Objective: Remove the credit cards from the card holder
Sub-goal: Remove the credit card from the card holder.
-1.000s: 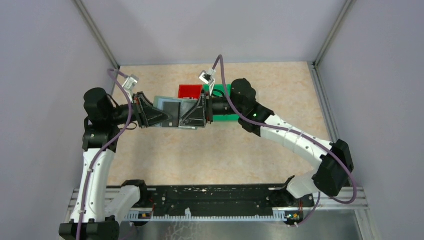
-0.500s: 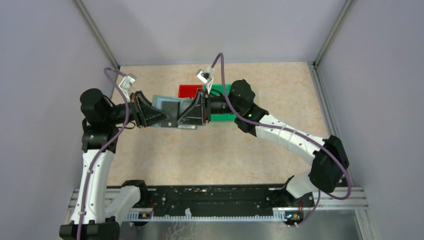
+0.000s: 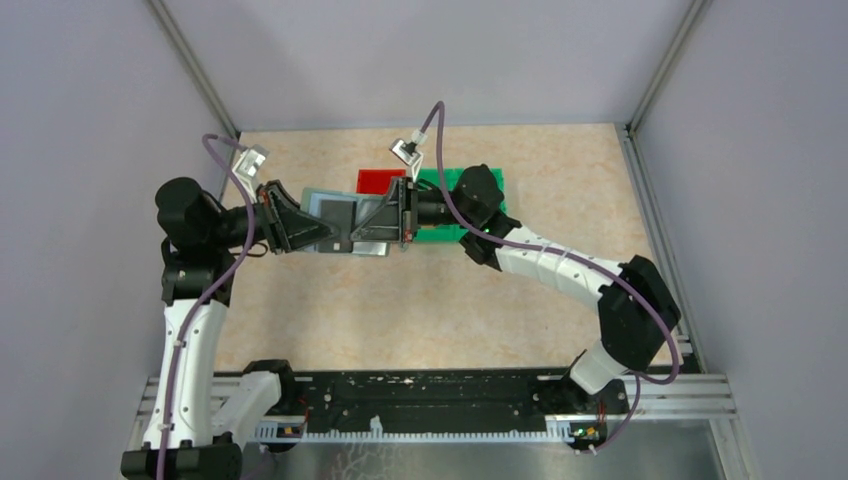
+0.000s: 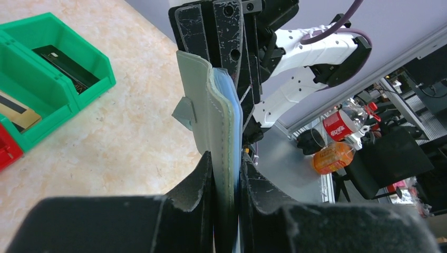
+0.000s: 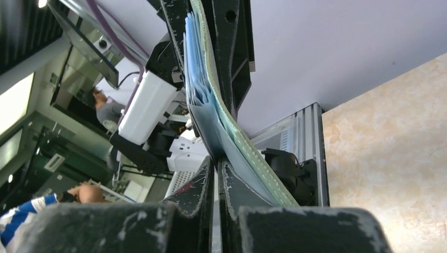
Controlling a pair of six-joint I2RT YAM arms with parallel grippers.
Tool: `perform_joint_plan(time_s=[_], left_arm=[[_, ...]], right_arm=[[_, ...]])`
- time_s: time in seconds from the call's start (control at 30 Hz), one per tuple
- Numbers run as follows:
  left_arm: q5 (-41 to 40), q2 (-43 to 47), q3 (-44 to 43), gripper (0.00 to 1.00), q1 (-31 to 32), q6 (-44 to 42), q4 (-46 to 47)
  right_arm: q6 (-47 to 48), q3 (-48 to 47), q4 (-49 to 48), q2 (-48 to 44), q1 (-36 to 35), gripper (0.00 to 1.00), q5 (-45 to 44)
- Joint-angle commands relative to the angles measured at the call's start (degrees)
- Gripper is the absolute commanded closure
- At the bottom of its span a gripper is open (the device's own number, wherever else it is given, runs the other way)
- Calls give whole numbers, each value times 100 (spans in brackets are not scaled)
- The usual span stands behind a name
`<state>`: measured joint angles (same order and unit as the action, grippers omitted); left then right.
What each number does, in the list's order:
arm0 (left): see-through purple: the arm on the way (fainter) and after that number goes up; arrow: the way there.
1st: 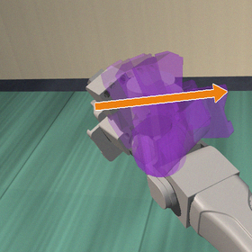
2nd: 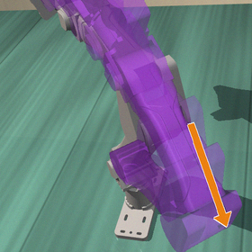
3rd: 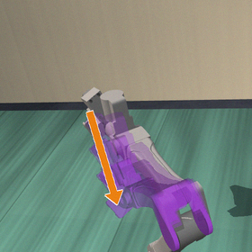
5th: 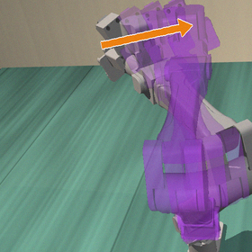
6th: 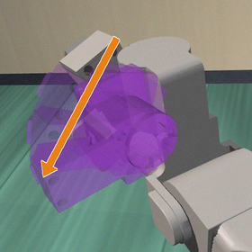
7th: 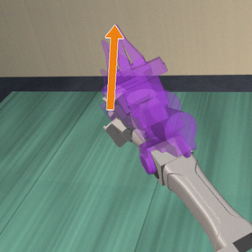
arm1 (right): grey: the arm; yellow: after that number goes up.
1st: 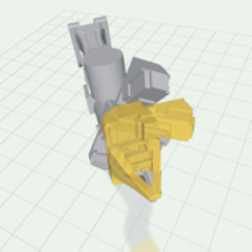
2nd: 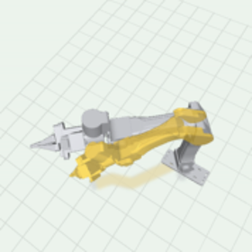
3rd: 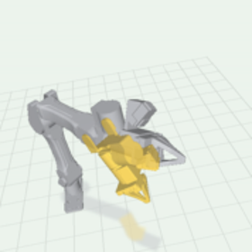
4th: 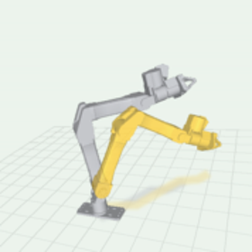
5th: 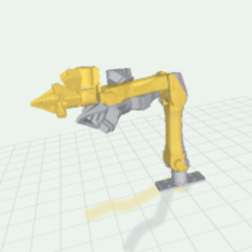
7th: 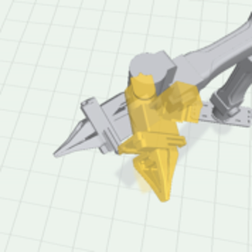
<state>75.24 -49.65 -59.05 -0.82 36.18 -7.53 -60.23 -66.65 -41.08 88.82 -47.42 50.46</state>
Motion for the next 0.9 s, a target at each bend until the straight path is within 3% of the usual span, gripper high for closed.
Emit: perform_joint_plan(time_s=[0.0, 0.33, 0.5, 0.87], left_arm=[[-26, -39, -81, 92, 117, 55, -62], [-25, -218, -149, 81, 117, -26, -349], [-55, -212, -164, 72, 119, 52, -326], [-29, -286, -219, 68, 119, 168, -356]], right_arm=[[-121, -22, -362, 122, -162, 100, -926], [-336, 684, -1265, -103, -162, 100, -1035], [-248, 979, -1363, -239, -163, 100, -1178], [86, 1284, -1148, -532, -159, 100, -1391]])
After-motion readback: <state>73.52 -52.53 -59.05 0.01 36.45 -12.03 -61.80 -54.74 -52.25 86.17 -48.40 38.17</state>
